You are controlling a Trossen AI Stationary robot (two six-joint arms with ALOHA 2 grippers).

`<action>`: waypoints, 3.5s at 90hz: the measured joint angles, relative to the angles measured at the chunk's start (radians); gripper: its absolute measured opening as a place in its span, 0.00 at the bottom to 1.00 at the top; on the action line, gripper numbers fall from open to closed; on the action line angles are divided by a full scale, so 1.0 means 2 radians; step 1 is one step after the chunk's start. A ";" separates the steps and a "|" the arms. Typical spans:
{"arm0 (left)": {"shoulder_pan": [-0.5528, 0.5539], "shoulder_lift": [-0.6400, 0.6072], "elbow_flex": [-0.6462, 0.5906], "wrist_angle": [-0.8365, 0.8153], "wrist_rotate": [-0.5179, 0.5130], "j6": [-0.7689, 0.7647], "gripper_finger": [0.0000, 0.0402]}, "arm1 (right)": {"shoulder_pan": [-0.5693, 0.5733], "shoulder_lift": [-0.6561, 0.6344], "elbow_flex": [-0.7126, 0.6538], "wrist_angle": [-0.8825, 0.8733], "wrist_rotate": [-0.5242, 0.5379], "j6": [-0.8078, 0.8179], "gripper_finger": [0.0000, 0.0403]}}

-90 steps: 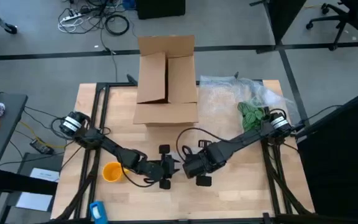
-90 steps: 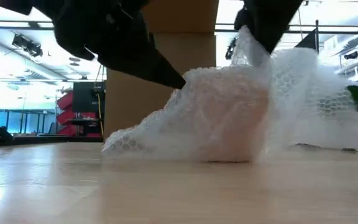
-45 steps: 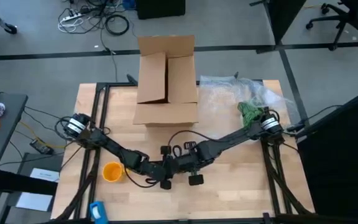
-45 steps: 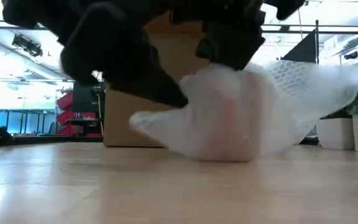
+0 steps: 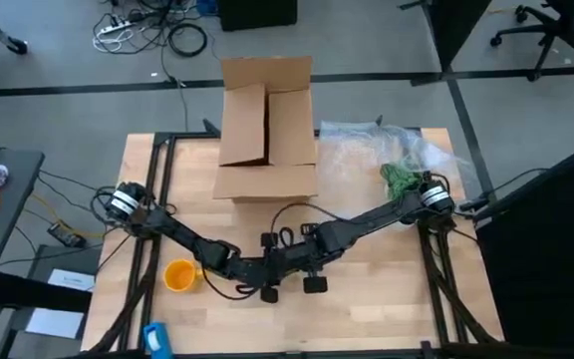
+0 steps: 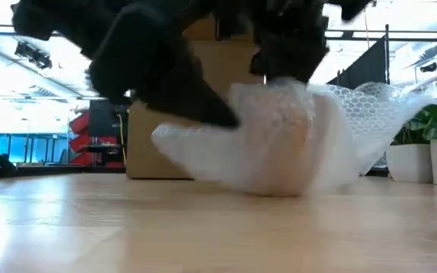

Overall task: Wrap mug
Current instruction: Wrap the orange cup with the bubble wrap

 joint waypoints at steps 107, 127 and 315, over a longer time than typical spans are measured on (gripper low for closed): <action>-0.139 -0.167 0.006 -0.255 -0.052 -0.051 0.33 | -0.020 0.080 0.003 0.022 -0.059 -0.049 0.00; -0.201 -0.208 0.006 -0.270 -0.084 -0.040 0.33 | -0.015 0.074 0.001 0.085 -0.184 -0.044 0.00; -0.036 0.015 -0.066 0.252 0.053 0.079 0.33 | 0.015 0.076 0.011 0.004 -0.097 0.028 0.00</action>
